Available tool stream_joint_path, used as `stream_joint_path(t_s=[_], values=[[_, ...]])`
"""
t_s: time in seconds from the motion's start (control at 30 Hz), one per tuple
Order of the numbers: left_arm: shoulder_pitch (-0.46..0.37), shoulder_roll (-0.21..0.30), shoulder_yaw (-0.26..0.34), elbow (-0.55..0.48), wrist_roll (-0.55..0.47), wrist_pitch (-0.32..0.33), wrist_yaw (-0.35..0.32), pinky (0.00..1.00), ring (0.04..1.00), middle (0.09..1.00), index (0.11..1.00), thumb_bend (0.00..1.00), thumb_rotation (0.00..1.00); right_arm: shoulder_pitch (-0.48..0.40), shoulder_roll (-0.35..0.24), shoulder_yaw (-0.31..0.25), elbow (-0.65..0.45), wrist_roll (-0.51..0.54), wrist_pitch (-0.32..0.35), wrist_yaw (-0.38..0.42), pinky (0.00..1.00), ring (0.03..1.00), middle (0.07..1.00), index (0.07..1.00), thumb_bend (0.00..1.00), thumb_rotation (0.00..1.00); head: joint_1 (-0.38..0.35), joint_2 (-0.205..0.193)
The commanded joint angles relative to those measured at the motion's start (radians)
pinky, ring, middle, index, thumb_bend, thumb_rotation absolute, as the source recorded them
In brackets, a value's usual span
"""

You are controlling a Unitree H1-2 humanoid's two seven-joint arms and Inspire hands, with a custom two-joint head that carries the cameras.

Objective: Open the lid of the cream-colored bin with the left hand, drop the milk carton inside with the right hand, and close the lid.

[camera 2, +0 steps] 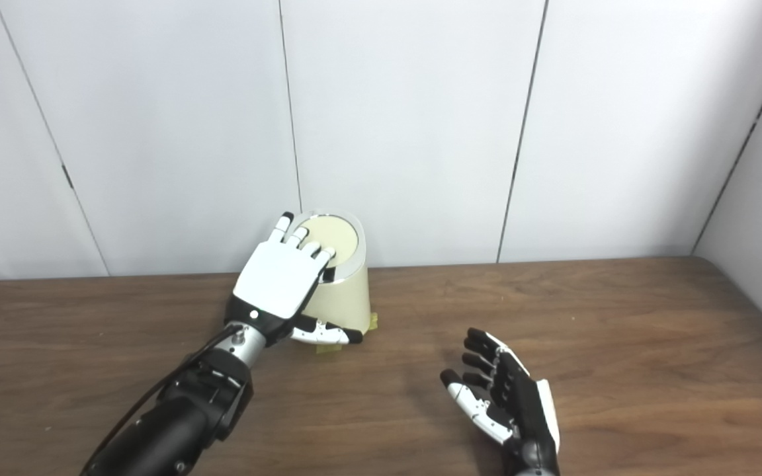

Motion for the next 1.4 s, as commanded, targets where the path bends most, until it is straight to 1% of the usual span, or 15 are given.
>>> stream_joint_path(t_s=[0.0,0.07,0.2,0.3,0.4,0.5,0.6,0.67,0.77,0.97,1.1,1.17,1.2,1.3,1.37], values=[[0.063,0.012,-0.013,0.08,-0.059,-0.049,-0.067,1.0,0.892,0.805,0.781,0.8,0.85,-0.024,-0.002,0.002,-0.036,-0.001,-0.018,0.003,0.69,0.769,0.794,0.774,0.32,0.22,0.0,0.0],[0.067,0.007,0.0,0.074,-0.076,-0.053,-0.039,1.0,0.888,0.803,0.777,0.8,0.84,-0.023,-0.003,0.003,-0.037,-0.003,-0.016,0.004,0.69,0.772,0.795,0.775,0.32,0.23,0.0,0.0],[0.077,-0.005,0.029,0.071,-0.127,-0.084,0.061,1.0,0.867,0.788,0.76,0.77,0.82,-0.025,0.001,0.001,-0.039,0.004,-0.014,0.004,0.7,0.774,0.793,0.773,0.32,0.25,0.004,-0.001],[0.083,-0.015,0.05,0.069,-0.146,-0.103,0.172,1.0,0.84,0.77,0.752,0.74,0.84,-0.027,0.001,0.001,-0.032,-0.002,-0.023,-0.001,0.69,0.77,0.792,0.773,0.31,0.23,0.002,-0.003],[0.087,-0.023,0.07,0.076,-0.169,-0.137,0.293,1.0,0.818,0.758,0.758,0.7,0.83,-0.029,0.002,0.0,-0.02,-0.011,-0.042,-0.009,0.68,0.766,0.786,0.765,0.32,0.21,0.003,-0.005],[0.086,-0.032,0.088,0.079,-0.203,-0.164,0.344,1.0,0.845,0.8,0.804,0.67,0.84,-0.031,0.002,-0.002,-0.014,-0.012,-0.042,-0.011,0.69,0.769,0.788,0.767,0.31,0.2,0.004,-0.007],[0.087,-0.039,0.1,0.059,-0.227,-0.168,0.329,1.0,0.973,0.955,0.956,0.65,0.84,-0.031,0.005,-0.005,-0.011,-0.006,-0.041,-0.012,0.7,0.77,0.788,0.77,0.31,0.2,0.005,-0.008],[0.089,-0.045,0.11,0.042,-0.237,-0.159,0.309,1.0,0.993,0.989,0.989,0.65,0.79,-0.031,0.004,-0.004,-0.009,-0.012,-0.046,-0.013,0.69,0.766,0.785,0.767,0.32,0.21,0.005,-0.008],[0.088,-0.051,0.121,0.019,-0.232,-0.134,0.275,1.0,1.0,0.999,0.999,0.66,0.75,-0.033,0.002,-0.003,-0.004,-0.018,-0.044,-0.014,0.69,0.766,0.788,0.77,0.31,0.21,0.006,-0.013],[0.076,-0.044,0.151,0.01,-0.212,-0.111,0.26,1.0,1.0,1.0,1.0,0.64,0.78,-0.034,0.003,-0.002,-0.001,-0.021,-0.037,-0.011,0.69,0.768,0.794,0.776,0.32,0.22,0.008,-0.017],[0.09,-0.037,0.188,-0.03,-0.235,-0.104,0.241,1.0,1.0,1.0,1.0,0.65,0.74,-0.035,0.003,0.0,0.001,-0.025,-0.04,-0.013,0.69,0.765,0.791,0.775,0.32,0.22,0.004,-0.017],[0.104,-0.036,0.21,-0.061,-0.25,-0.103,0.229,1.0,1.0,1.0,1.0,0.64,0.75,-0.035,0.003,-0.001,0.0,-0.024,-0.039,-0.013,0.68,0.764,0.79,0.774,0.32,0.22,0.002,-0.016],[0.114,-0.034,0.222,-0.08,-0.258,-0.104,0.229,1.0,1.0,1.0,1.0,0.62,0.79,-0.035,0.002,-0.002,-0.002,-0.021,-0.037,-0.01,0.69,0.764,0.79,0.774,0.32,0.22,0.005,-0.016],[0.146,-0.019,0.252,-0.122,-0.267,-0.126,0.271,1.0,1.0,1.0,1.0,0.57,0.82,-0.034,0.003,-0.006,-0.001,-0.003,-0.04,-0.004,0.69,0.77,0.796,0.778,0.32,0.22,0.005,-0.019],[0.164,-0.006,0.276,-0.14,-0.292,-0.156,0.31,1.0,1.0,1.0,1.0,0.53,0.84,-0.032,0.001,-0.005,-0.001,-0.007,-0.04,-0.005,0.7,0.772,0.797,0.78,0.32,0.23,0.005,-0.017]])
